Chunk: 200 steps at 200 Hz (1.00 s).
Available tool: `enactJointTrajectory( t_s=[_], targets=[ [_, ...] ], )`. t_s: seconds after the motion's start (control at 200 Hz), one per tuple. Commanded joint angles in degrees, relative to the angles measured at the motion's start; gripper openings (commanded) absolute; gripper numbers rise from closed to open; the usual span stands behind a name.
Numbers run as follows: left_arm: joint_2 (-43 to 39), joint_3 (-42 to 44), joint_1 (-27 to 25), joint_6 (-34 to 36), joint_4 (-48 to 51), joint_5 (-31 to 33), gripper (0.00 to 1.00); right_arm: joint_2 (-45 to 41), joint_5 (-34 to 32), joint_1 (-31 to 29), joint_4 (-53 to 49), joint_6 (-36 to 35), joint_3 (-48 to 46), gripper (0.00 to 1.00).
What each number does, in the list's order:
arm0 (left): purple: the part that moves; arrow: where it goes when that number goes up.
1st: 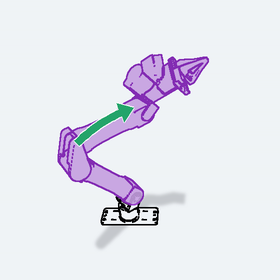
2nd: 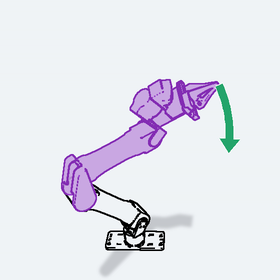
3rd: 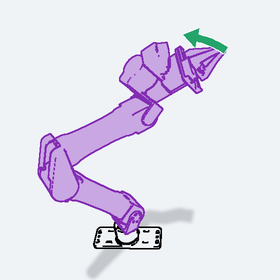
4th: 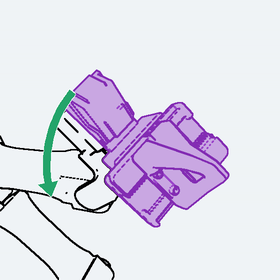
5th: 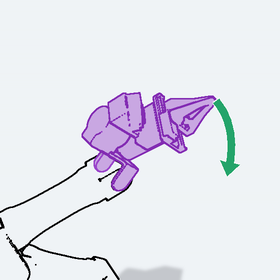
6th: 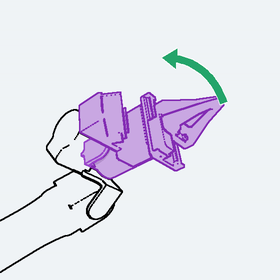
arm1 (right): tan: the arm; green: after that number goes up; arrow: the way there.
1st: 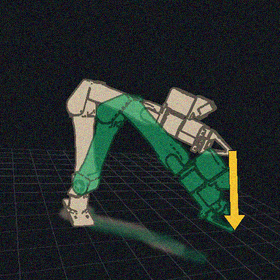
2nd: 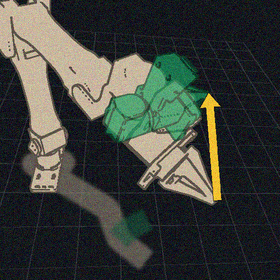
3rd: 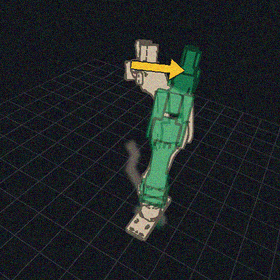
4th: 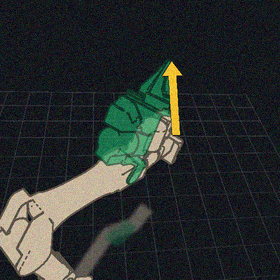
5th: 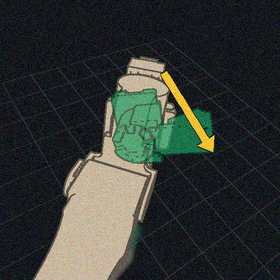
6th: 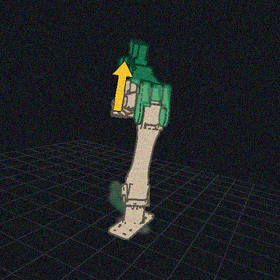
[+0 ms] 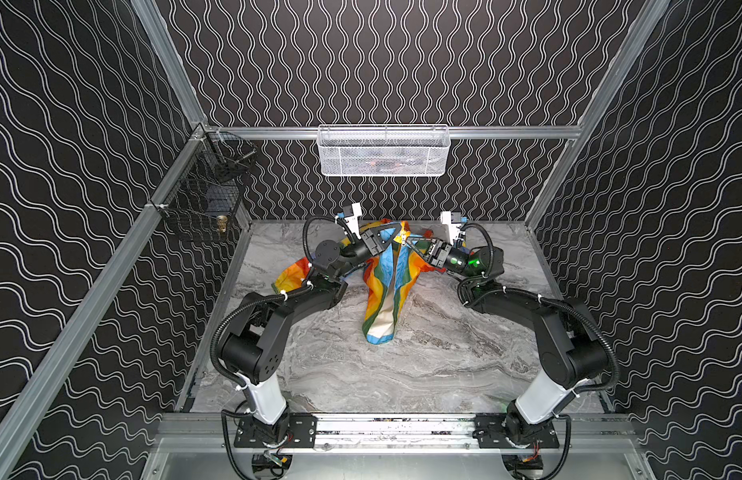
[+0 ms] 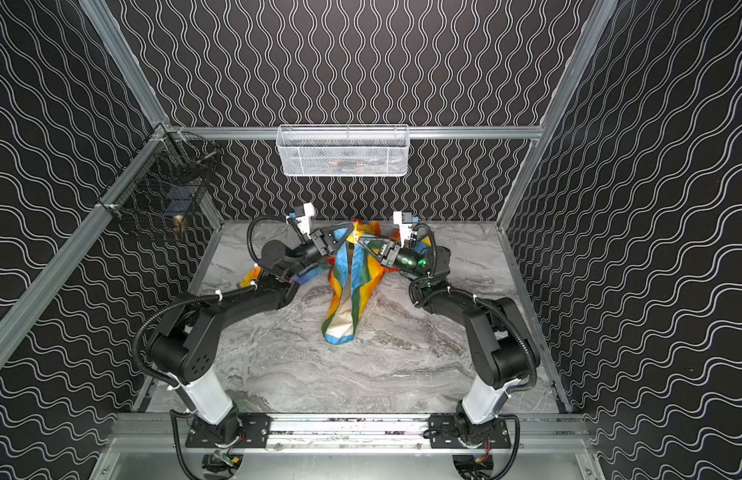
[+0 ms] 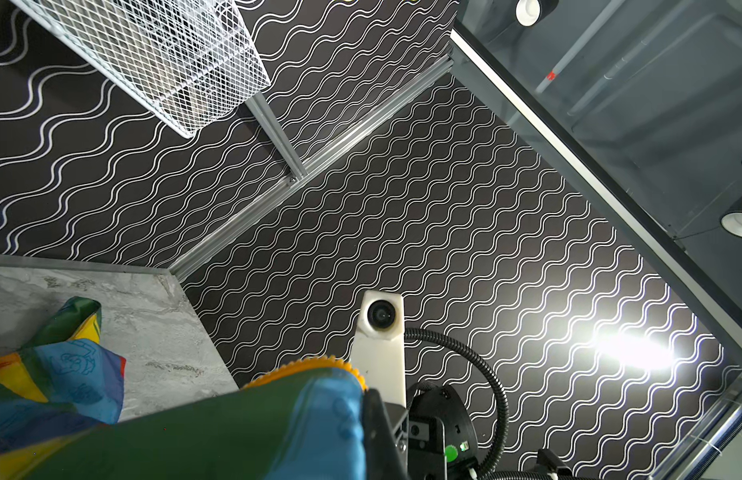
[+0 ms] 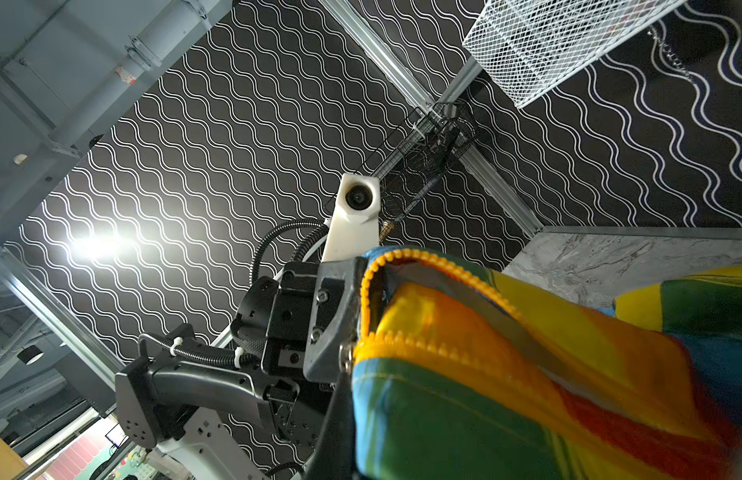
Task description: Zip up the jacket
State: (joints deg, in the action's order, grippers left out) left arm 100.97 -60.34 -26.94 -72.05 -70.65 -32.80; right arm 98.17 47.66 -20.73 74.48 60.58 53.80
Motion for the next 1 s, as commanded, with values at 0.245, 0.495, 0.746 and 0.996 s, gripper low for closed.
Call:
enactJointTrajectory(
  t_s=[0.245,0.495,0.746,0.996],
  targets=[
    [-0.5,0.6,-0.2,-0.5,-3.5,1.4,0.00,-0.5,-1.0,0.0,2.6,-0.4,0.3,0.00],
    [-0.5,0.1,-0.2,-0.5,-3.4,1.0,0.00,-0.7,-1.1,0.0,2.2,-0.6,0.4,0.00],
    [-0.6,0.4,-0.6,-0.5,-3.5,0.7,0.00,-0.5,-1.5,-0.1,2.3,-0.3,0.4,0.00],
    [-0.7,0.9,-0.8,-0.4,-3.5,0.6,0.00,-0.9,-2.2,-0.1,1.7,-0.6,0.1,0.00]
  ],
)
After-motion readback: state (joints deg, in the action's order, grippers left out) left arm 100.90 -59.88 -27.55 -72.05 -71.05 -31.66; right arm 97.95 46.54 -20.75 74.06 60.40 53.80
